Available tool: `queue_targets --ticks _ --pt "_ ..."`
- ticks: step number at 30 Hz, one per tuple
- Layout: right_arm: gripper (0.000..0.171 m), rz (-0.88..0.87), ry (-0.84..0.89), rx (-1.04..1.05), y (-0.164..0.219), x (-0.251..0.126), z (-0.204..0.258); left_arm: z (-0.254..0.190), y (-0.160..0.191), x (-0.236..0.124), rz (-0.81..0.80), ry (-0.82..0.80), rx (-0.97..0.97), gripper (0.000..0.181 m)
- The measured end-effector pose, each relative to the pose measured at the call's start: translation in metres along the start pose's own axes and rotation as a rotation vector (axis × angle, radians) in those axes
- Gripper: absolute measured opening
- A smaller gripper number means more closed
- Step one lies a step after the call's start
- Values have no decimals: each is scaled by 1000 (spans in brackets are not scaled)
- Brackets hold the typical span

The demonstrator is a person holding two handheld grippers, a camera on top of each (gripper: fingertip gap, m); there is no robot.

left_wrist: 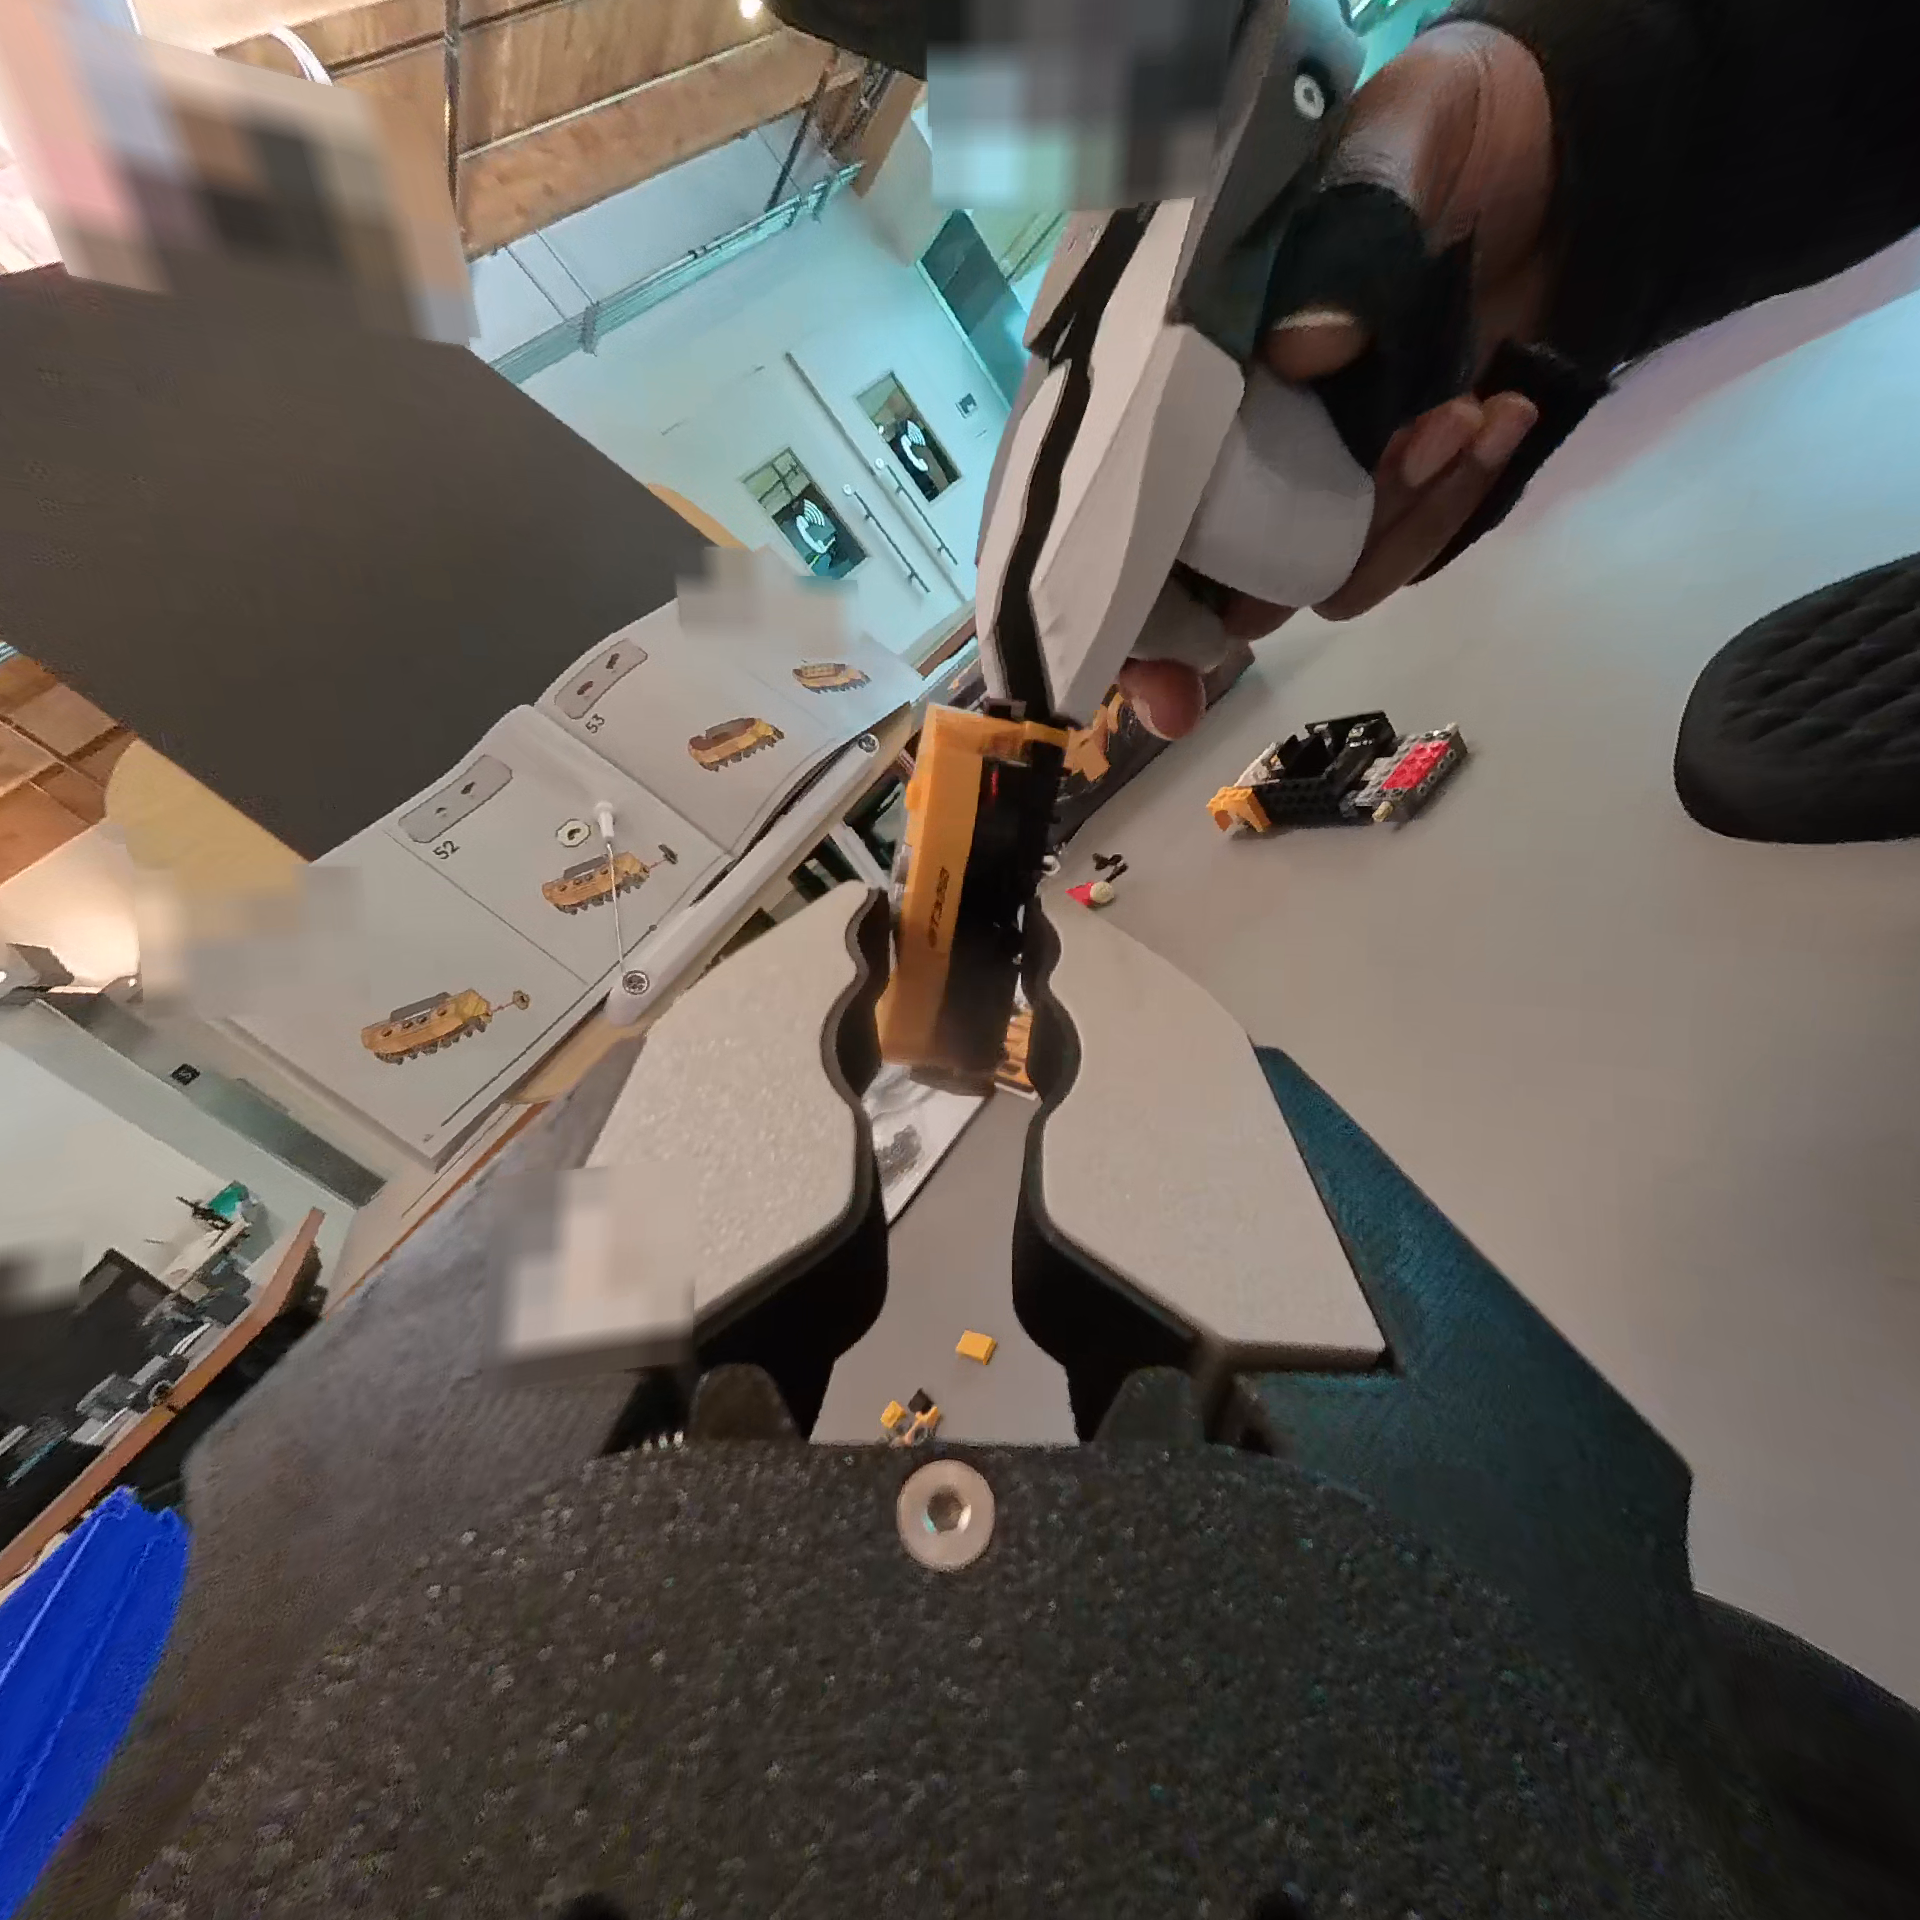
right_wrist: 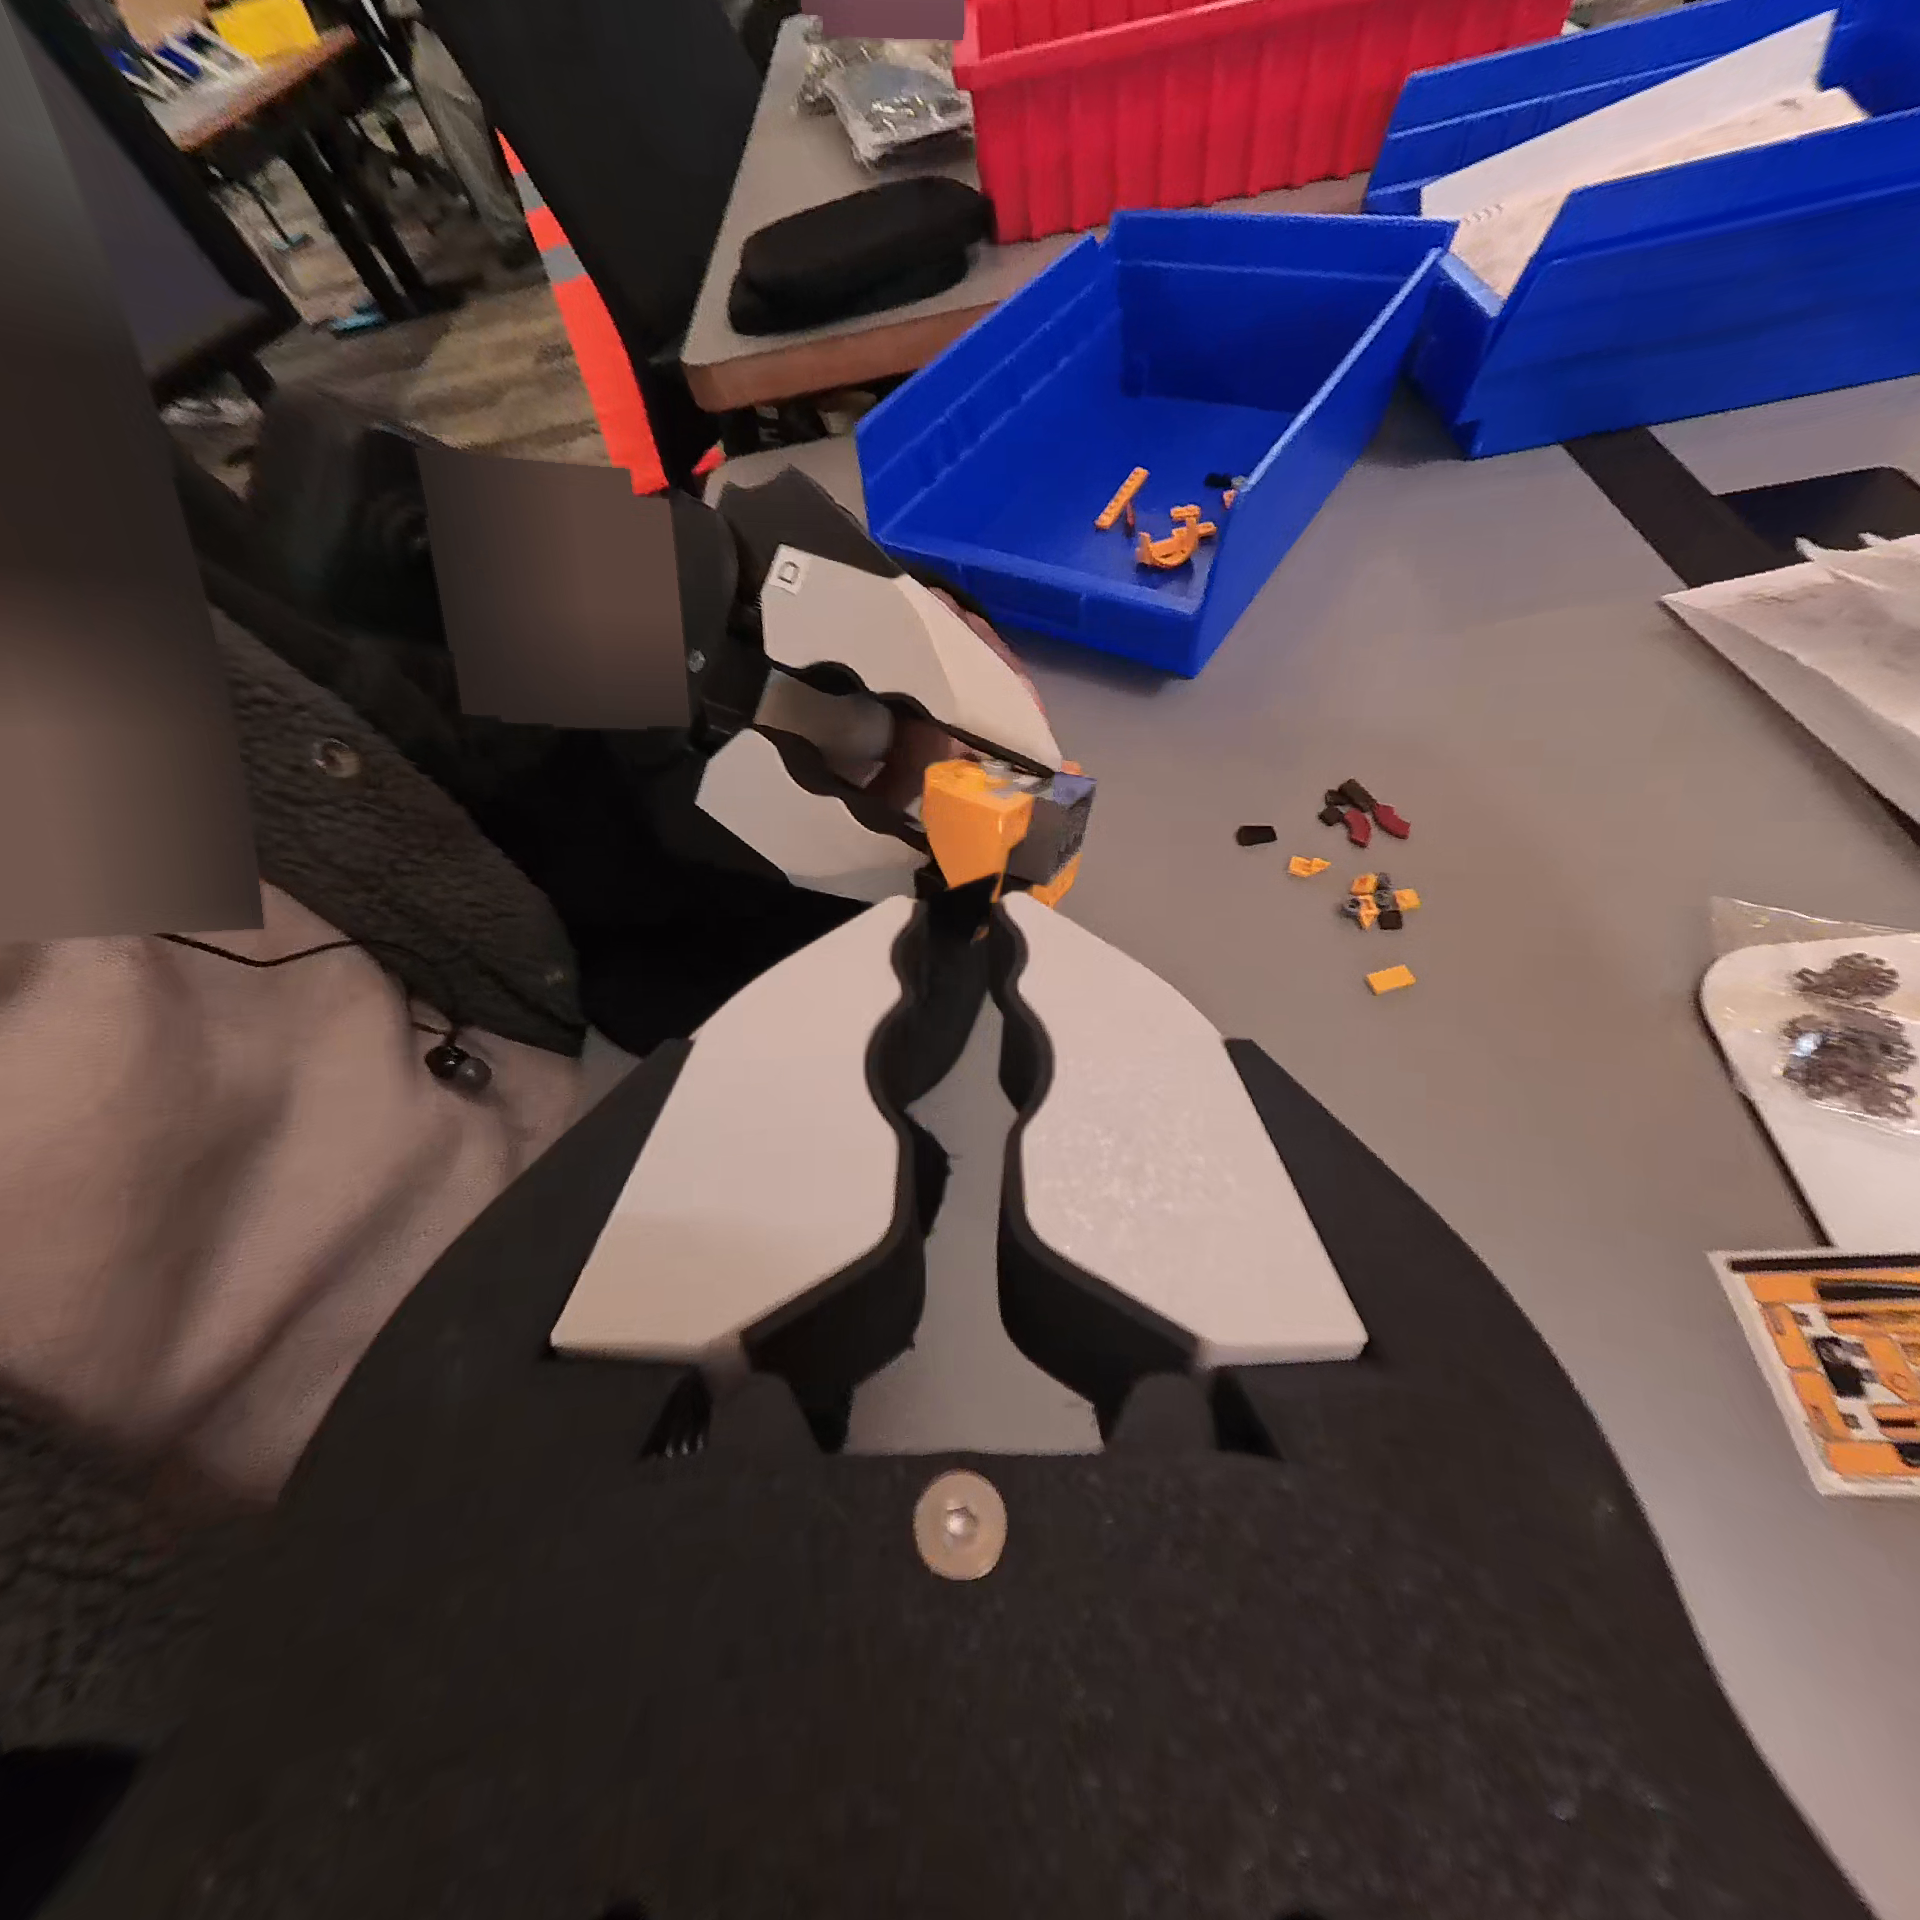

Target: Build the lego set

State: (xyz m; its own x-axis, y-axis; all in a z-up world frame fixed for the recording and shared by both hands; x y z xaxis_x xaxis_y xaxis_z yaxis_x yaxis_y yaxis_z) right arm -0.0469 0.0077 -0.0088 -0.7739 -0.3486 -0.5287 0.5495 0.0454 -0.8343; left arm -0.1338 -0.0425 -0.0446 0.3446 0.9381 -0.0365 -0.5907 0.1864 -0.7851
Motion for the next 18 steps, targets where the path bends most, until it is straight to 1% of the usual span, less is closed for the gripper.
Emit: queue_targets --ticks 6,12,18 --pt "10 63 88 -80 7 1 -2 -4 1 2 67 0 45 25" --pt "10 121 141 -155 9 4 -2 -5 3 2 108 29 29 25" --pt "10 167 160 -186 12 7 -4 -6 6 2 141 67 9 25"
Point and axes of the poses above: each gripper's, where its closed fingertips meet, x out along the fingers, y out of its underside, z = x × y across the jaws, the point moved 5 cm from there along -x, back along the fingers, and after that the axes turned 8 degrees about z, right-handed, at the moved point
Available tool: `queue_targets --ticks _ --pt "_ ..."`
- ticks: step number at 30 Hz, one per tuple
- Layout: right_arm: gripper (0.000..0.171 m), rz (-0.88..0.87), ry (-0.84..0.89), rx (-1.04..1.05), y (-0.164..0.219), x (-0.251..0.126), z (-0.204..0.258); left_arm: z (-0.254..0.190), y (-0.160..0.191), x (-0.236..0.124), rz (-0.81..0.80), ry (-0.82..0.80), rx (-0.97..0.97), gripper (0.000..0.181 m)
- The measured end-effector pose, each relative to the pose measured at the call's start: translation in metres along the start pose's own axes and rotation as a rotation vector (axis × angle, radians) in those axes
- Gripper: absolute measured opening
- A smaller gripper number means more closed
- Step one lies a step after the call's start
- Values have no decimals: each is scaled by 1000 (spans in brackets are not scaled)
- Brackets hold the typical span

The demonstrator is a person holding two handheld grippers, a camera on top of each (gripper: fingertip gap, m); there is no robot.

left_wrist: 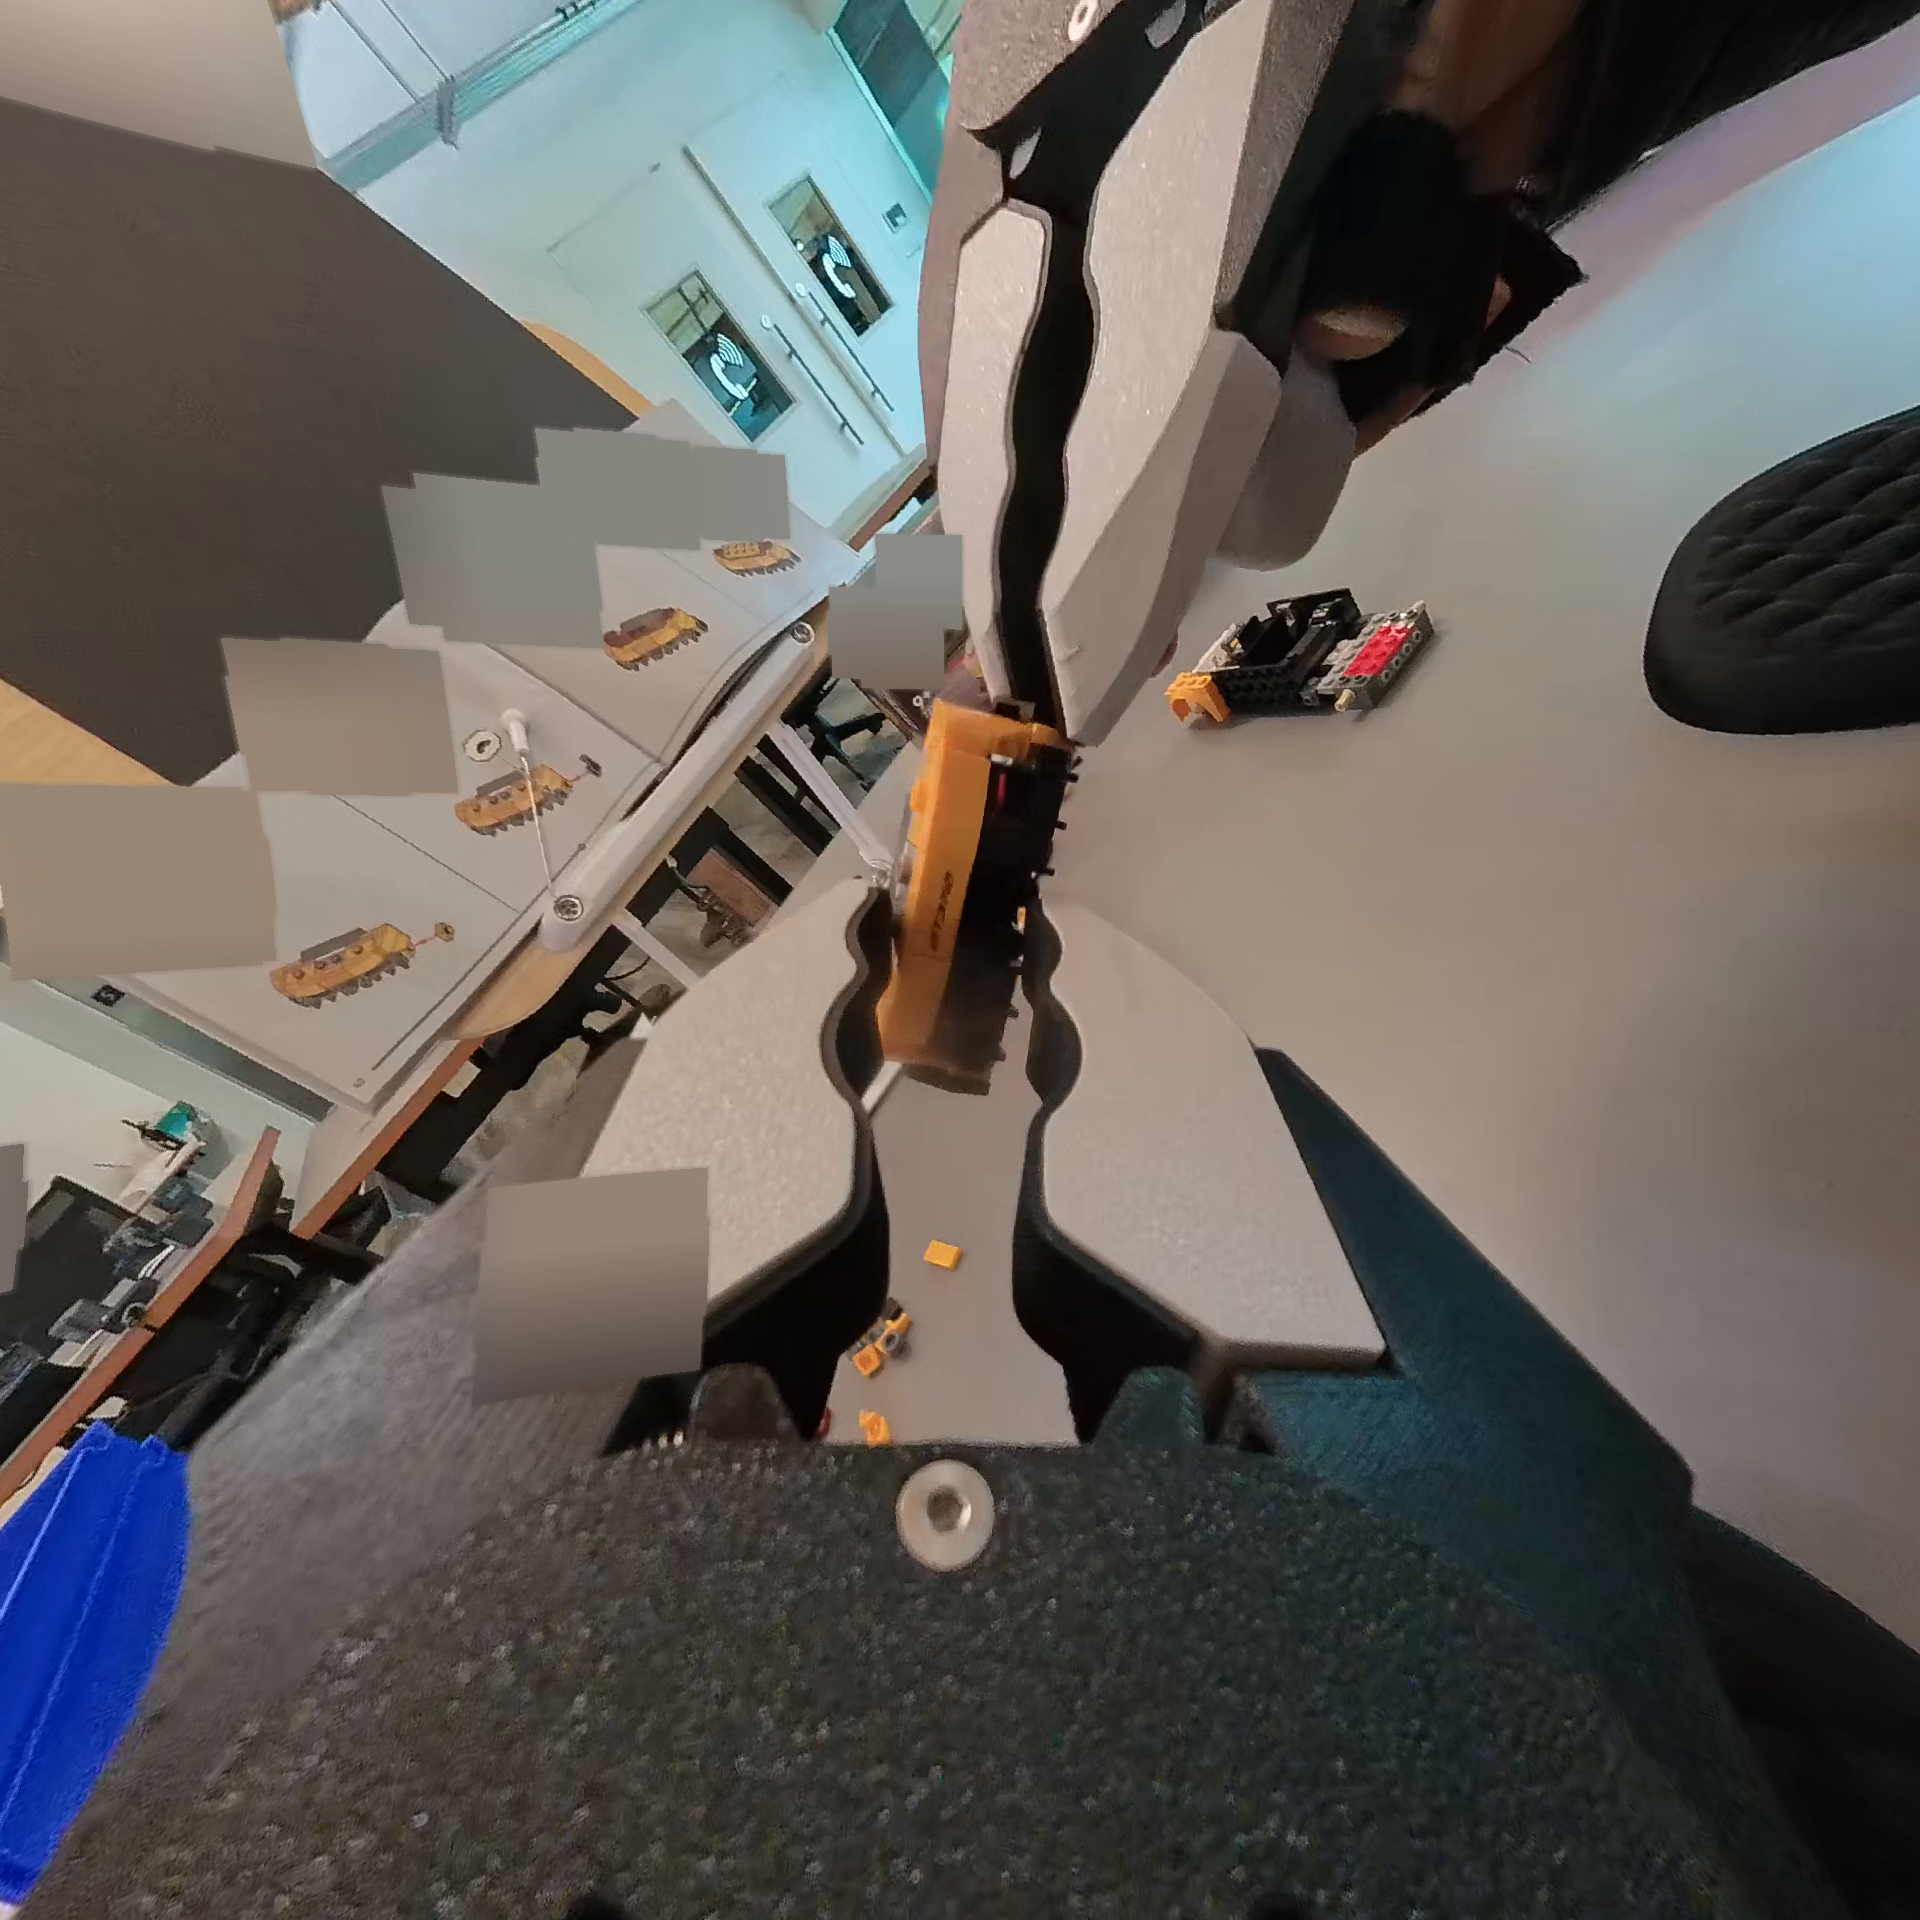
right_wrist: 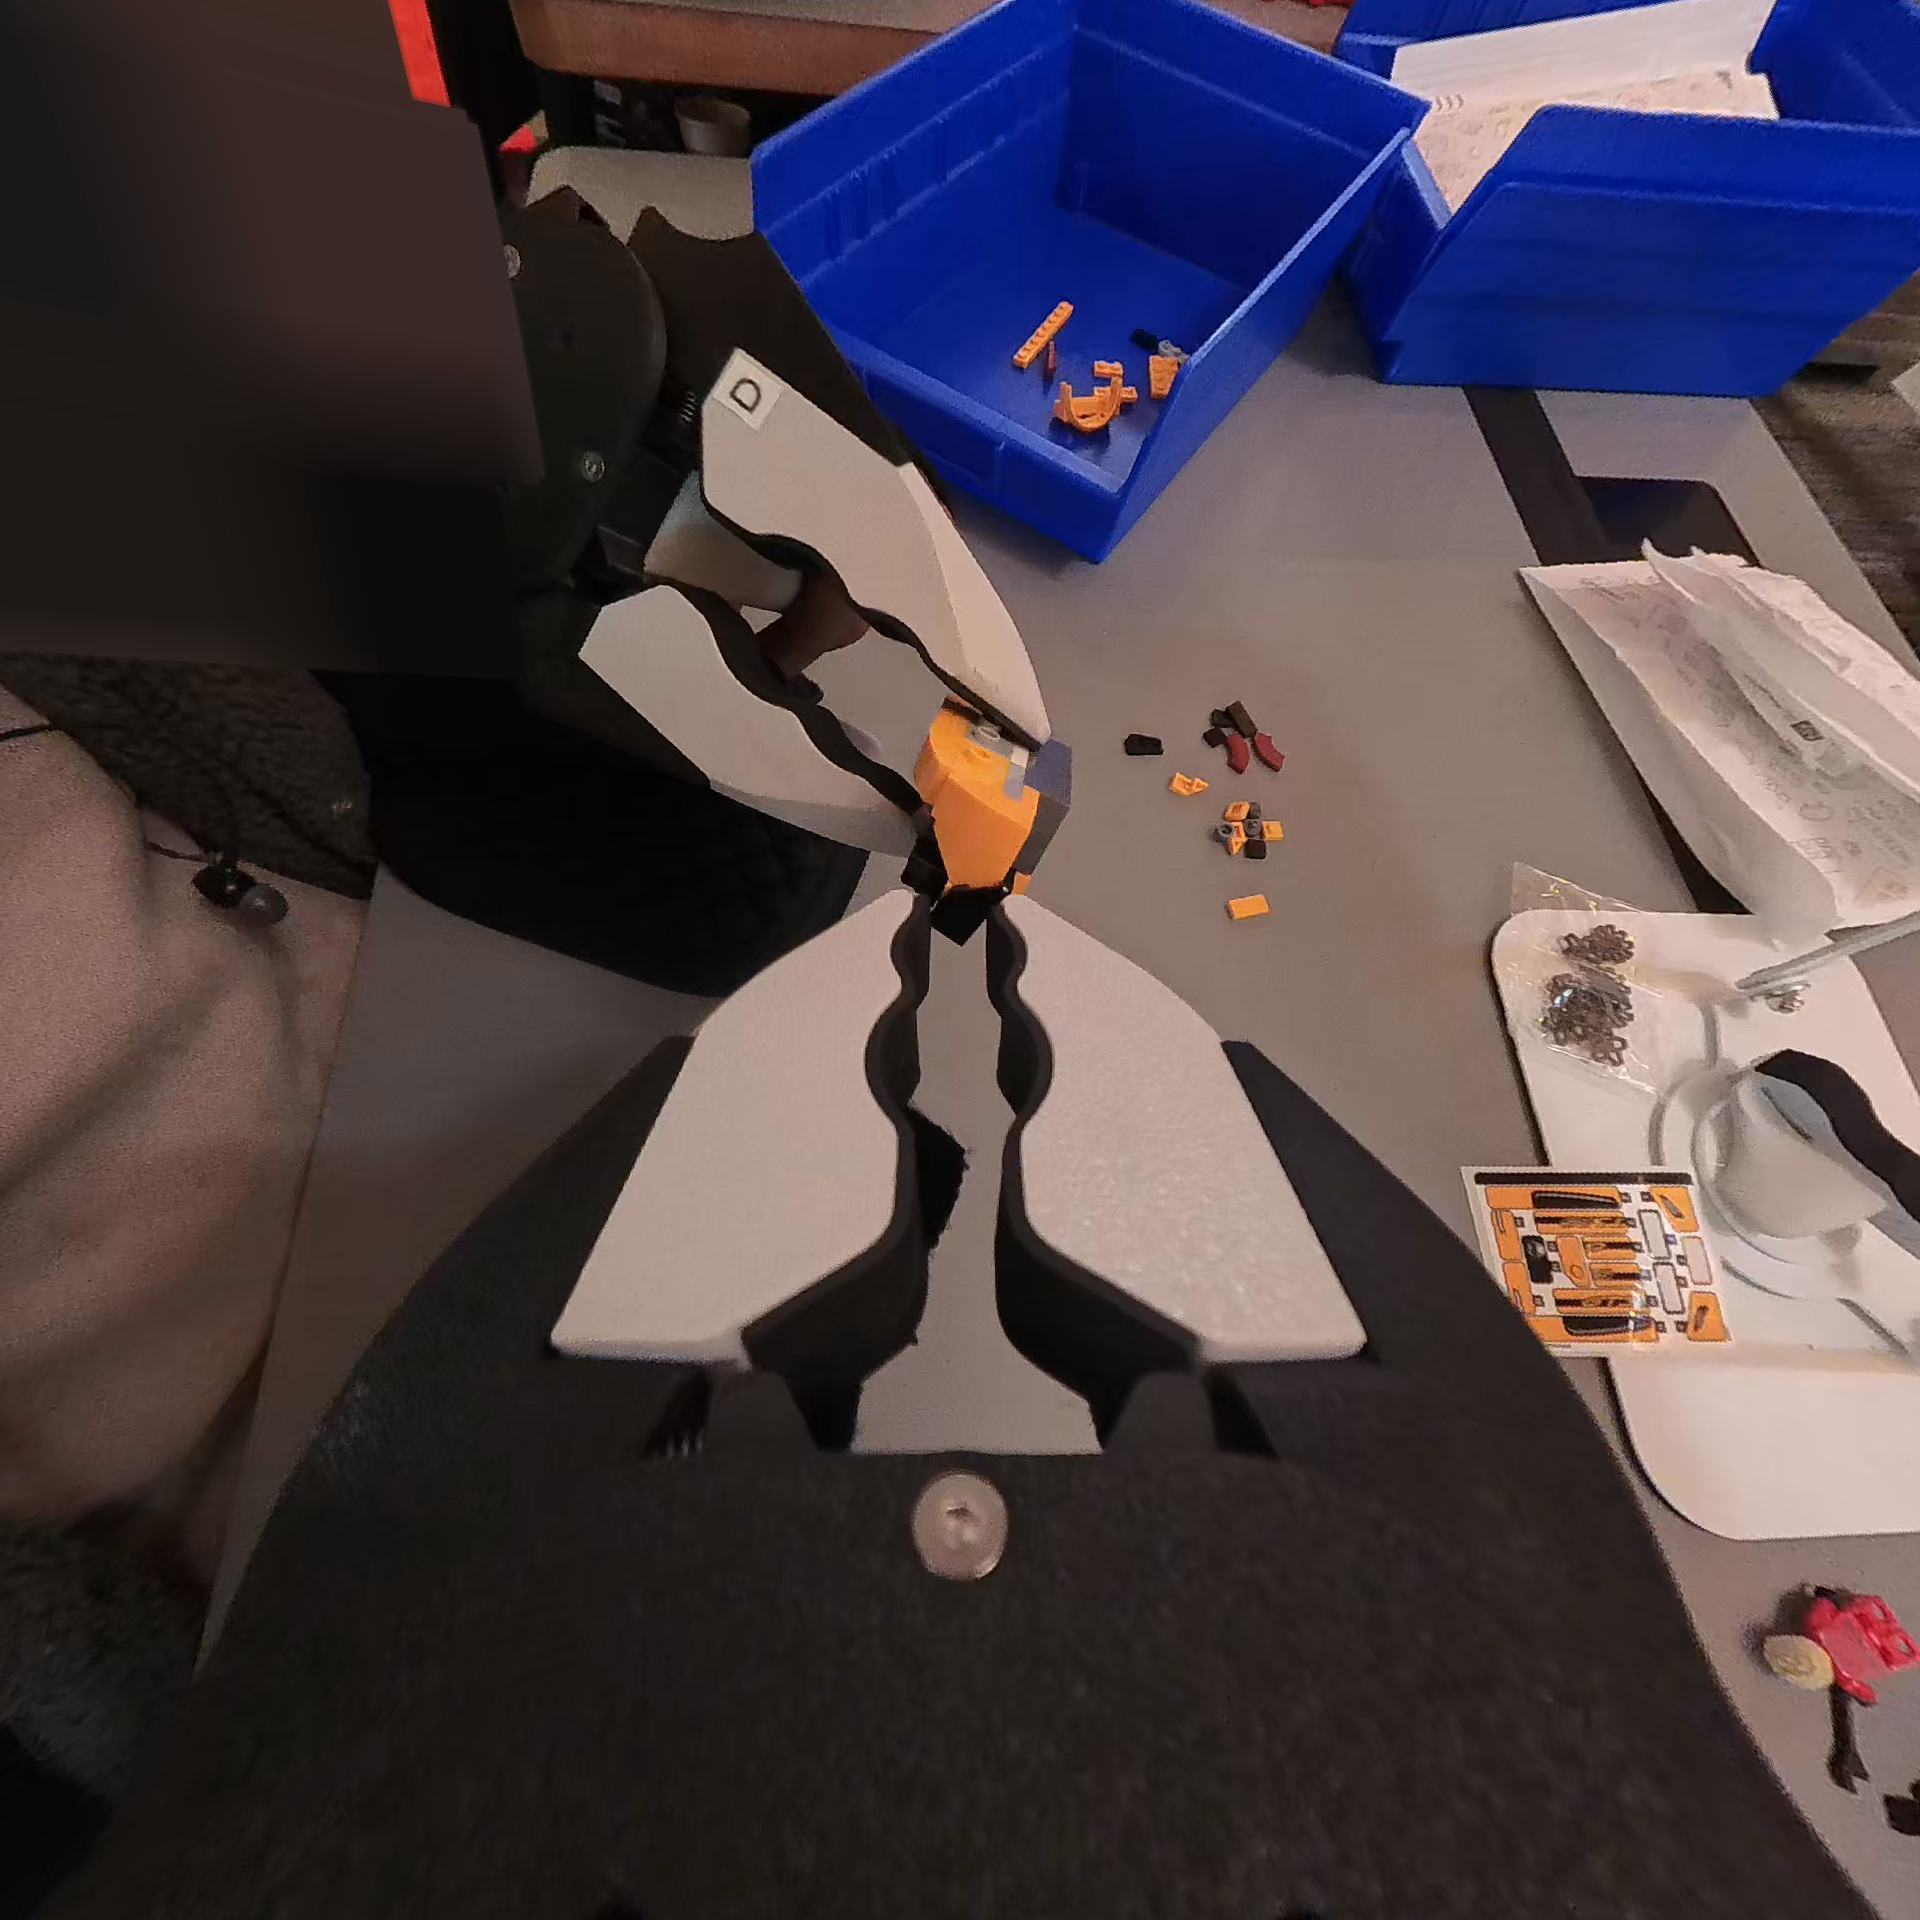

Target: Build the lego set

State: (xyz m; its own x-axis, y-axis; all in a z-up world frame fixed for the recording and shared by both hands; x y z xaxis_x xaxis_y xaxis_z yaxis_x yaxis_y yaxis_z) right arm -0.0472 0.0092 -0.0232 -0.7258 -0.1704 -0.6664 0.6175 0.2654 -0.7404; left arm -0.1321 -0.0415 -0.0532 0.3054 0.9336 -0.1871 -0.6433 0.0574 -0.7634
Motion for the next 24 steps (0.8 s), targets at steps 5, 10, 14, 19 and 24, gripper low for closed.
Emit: queue_targets --ticks 5,10,14,19,24 --pt "10 25 -5 -4 2 1 0 -2 0 0 10 13 11 24" --pt "10 72 -1 -23 5 3 0 -5 0 -1 23 4 70 24" --pt "9 118 12 -51 9 5 1 -8 0 -1 41 -17 158 24" --pt "10 140 20 -66 11 5 1 -11 -1 -2 38 -31 207 24" --pt "10 138 23 -63 12 4 2 -12 -2 -2 25 -35 210 24"
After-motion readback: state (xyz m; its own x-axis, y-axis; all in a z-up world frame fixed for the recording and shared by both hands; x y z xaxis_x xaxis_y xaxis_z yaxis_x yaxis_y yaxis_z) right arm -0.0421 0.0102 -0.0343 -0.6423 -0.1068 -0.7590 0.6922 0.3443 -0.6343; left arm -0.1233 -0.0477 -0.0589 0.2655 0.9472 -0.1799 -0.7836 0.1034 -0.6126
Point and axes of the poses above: each gripper's, where its closed fingertips meet, x out along the fingers, y out of its underside, z = x × y across the jaws, the point moved 5 cm from there along -x, back along the fingers, and after that the axes turned 8 degrees about z, right-handed, at the moved point
